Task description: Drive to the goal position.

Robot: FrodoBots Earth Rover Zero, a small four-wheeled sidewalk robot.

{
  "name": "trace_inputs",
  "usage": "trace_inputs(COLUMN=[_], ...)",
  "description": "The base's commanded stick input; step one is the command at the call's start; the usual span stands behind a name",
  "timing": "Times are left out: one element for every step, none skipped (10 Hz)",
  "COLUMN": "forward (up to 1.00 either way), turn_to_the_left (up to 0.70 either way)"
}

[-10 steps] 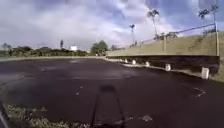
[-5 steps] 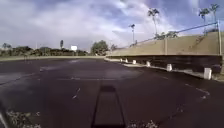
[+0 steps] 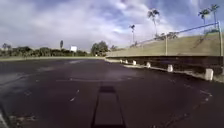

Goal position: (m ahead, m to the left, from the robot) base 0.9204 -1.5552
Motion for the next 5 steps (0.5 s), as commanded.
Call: trace_inputs(forward=[0.7, 0.7, 0.7, 0.7, 0.7], turn_to_the_left=[0.0, 0.0, 0.0, 0.0, 0.0])
